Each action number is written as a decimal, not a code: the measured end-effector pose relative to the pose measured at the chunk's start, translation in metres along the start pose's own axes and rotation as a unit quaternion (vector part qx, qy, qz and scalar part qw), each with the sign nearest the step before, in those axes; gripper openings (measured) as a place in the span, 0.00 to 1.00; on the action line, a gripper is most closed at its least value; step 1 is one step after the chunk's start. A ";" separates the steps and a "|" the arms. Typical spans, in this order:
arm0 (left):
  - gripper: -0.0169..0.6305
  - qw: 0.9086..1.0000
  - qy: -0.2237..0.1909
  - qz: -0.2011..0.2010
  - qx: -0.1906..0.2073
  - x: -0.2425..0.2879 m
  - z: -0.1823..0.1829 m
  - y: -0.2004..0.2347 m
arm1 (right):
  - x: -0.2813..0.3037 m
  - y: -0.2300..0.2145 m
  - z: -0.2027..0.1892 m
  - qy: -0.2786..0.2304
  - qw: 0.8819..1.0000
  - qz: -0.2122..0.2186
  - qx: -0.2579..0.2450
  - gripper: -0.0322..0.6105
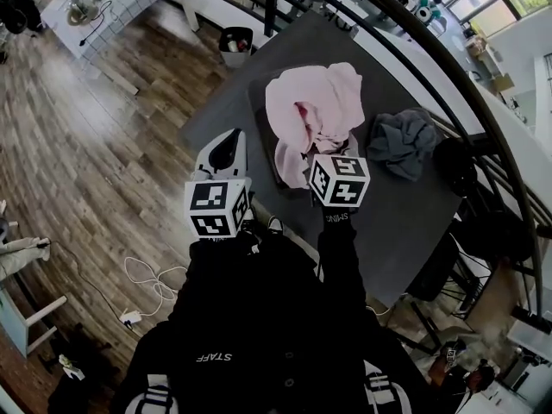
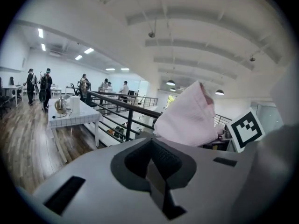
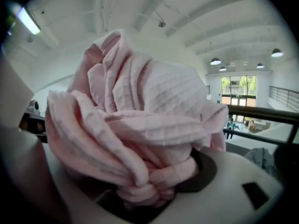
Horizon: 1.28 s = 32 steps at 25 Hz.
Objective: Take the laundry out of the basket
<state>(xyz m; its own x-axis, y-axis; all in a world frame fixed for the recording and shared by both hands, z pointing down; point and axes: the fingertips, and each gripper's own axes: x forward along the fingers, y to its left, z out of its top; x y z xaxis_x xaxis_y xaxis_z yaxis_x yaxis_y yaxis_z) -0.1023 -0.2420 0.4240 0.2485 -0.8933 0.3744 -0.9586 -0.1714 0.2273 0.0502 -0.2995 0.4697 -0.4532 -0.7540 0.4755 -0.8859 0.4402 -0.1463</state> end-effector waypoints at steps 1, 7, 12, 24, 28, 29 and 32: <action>0.03 1.000 -0.008 -0.001 0.003 -0.005 0.006 -0.002 | -0.013 0.002 0.011 -0.020 1.000 -0.003 -0.003 0.57; 0.03 0.998 -0.065 -0.013 0.018 -0.031 0.048 -0.019 | -0.084 0.015 0.076 -0.136 0.990 -0.024 -0.022 0.58; 0.03 0.993 -0.111 -0.035 0.029 -0.050 0.083 -0.044 | -0.131 0.027 0.114 -0.198 0.979 -0.032 -0.049 0.58; 0.03 0.982 -0.172 -0.047 0.057 -0.066 0.128 -0.067 | -0.175 0.029 0.149 -0.257 0.963 -0.057 -0.066 0.58; 0.03 0.981 -0.177 -0.054 0.062 -0.067 0.133 -0.074 | -0.185 0.027 0.157 -0.270 0.958 -0.063 -0.071 0.58; 0.03 0.980 -0.178 -0.055 0.063 -0.066 0.134 -0.075 | -0.186 0.026 0.158 -0.273 0.957 -0.063 -0.072 0.58; 0.03 0.980 -0.181 -0.057 0.064 -0.065 0.136 -0.077 | -0.189 0.027 0.161 -0.276 0.956 -0.066 -0.077 0.58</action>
<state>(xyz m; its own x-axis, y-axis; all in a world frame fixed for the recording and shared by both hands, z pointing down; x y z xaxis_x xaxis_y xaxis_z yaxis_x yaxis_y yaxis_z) -0.0636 -0.2277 0.2597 0.3126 -0.9499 0.0050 -0.9426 -0.3095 0.1250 0.0957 -0.2241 0.2361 -0.3592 -0.9316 -0.0545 -0.9332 0.3580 0.0321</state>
